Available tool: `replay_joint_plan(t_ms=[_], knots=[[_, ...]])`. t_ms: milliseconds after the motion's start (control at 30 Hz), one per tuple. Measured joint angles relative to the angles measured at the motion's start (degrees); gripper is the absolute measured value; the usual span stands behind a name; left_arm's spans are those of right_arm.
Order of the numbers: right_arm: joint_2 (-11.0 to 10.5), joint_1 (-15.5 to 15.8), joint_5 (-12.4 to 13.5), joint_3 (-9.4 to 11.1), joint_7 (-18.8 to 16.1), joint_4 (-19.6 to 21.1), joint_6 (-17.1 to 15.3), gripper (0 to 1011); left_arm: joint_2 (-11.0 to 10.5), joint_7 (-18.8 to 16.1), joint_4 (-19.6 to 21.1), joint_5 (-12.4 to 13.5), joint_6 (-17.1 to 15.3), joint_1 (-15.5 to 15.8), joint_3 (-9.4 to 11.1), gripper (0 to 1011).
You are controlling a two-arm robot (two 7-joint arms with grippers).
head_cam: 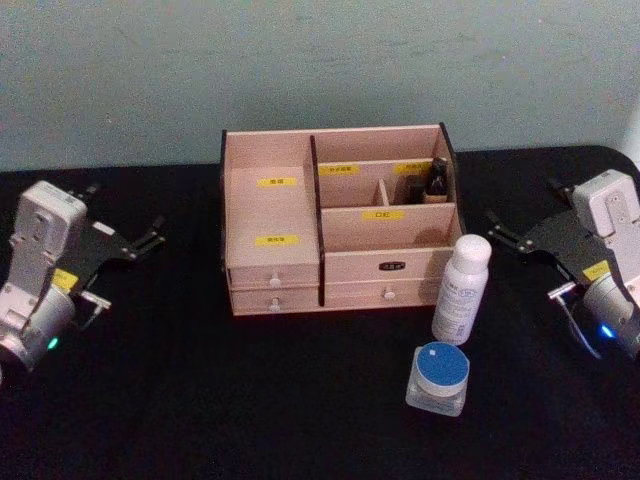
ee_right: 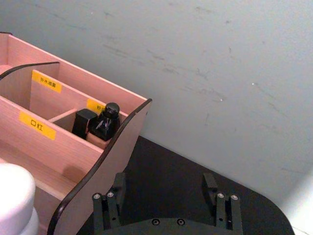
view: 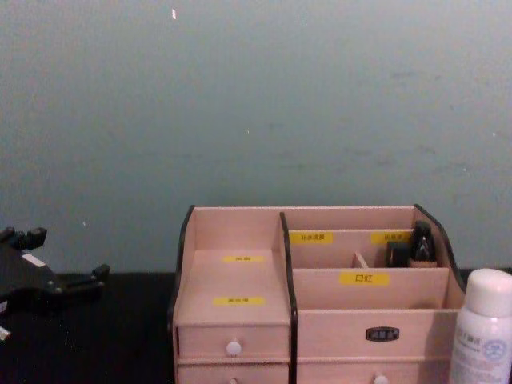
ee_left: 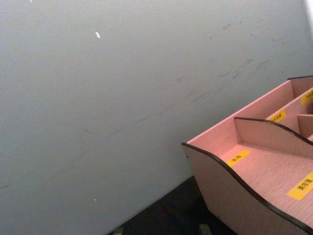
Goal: Pick up the facial cleanser and watermelon frost from the table and place them into the tiered storage box.
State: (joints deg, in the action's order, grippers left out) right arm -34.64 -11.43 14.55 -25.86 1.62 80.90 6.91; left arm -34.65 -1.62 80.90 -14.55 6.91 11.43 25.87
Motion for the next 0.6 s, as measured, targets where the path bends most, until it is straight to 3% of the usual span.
replay_joint_plan(t_ms=[600], knots=[[0.0, 0.0, 0.0, 0.0, 0.0, 0.0, 0.0, 1000, 0.0, 0.0, 0.0, 0.0, 0.0, 0.0, 0.0, 1001]])
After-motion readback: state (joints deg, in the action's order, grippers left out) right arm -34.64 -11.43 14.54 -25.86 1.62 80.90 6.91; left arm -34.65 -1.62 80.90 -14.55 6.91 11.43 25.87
